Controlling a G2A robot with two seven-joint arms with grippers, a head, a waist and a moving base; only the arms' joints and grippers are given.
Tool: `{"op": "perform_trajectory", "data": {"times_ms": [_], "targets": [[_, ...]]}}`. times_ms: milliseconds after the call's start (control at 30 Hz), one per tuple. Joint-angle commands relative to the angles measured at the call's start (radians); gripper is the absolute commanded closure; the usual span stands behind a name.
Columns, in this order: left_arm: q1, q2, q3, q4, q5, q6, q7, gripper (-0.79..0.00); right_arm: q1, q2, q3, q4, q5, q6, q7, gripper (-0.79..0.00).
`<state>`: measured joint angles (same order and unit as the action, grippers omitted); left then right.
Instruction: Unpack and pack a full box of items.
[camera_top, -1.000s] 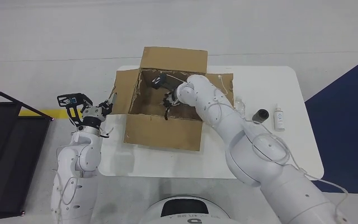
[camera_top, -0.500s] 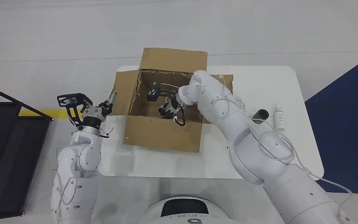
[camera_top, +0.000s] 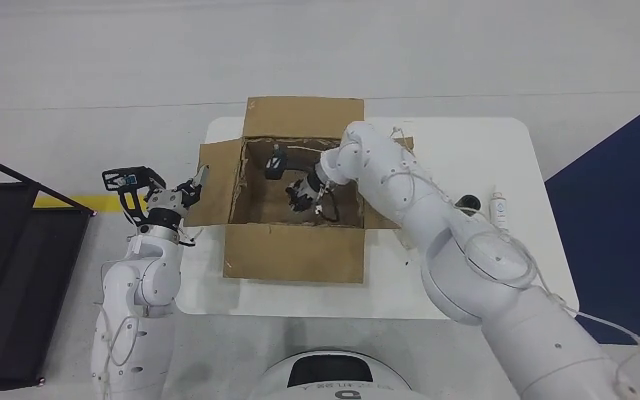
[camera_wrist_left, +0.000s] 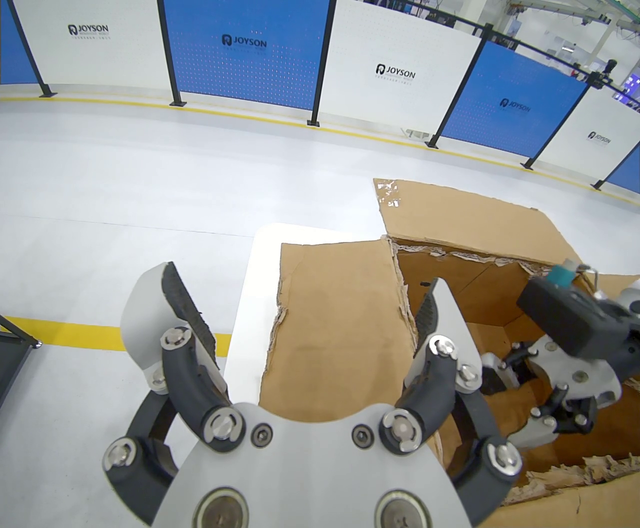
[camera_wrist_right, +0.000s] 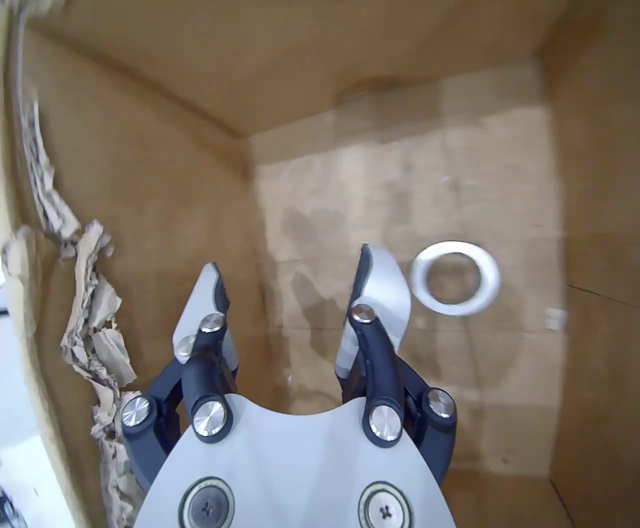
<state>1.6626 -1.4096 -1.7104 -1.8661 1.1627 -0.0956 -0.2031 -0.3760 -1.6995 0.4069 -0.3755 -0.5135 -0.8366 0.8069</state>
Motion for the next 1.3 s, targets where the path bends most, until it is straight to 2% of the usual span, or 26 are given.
{"op": "perform_trajectory", "data": {"times_ms": [0,100,200,233,267,367,767,1067,1267], "targets": [[0.000,0.000,0.000,0.000,0.000,0.000,0.000,-0.785,-0.015,0.013,-0.002,-0.043,-0.074,0.158,-0.111,-0.597],[0.000,0.000,0.000,0.000,0.000,0.000,0.000,-0.785,-0.058,0.030,-0.014,-0.116,-0.181,0.343,-0.208,-0.563],[0.000,0.000,0.000,0.000,0.000,0.000,0.000,-0.785,-0.094,0.042,-0.021,-0.176,-0.242,0.474,-0.195,-0.585],[0.000,0.000,0.000,0.000,0.000,0.000,0.000,-0.785,-0.101,0.045,-0.022,-0.190,-0.254,0.491,-0.172,-0.551],[0.000,0.000,0.000,0.000,0.000,0.000,0.000,-0.785,-0.104,0.048,-0.016,-0.197,-0.256,0.513,-0.162,-0.483],[0.000,0.000,0.000,0.000,0.000,0.000,0.000,-0.785,-0.111,0.055,0.001,-0.218,-0.263,0.576,-0.142,-0.391],[0.000,0.000,0.000,0.000,0.000,0.000,0.000,-0.785,-0.138,0.082,0.046,-0.256,-0.315,0.639,-0.083,-0.354],[0.000,0.000,0.000,0.000,0.000,0.000,0.000,-0.785,-0.136,0.054,0.039,-0.198,-0.331,0.613,-0.059,-0.302],[0.000,0.000,0.000,0.000,0.000,0.000,0.000,-0.785,-0.129,0.022,0.029,-0.141,-0.338,0.608,-0.057,-0.305]]}}
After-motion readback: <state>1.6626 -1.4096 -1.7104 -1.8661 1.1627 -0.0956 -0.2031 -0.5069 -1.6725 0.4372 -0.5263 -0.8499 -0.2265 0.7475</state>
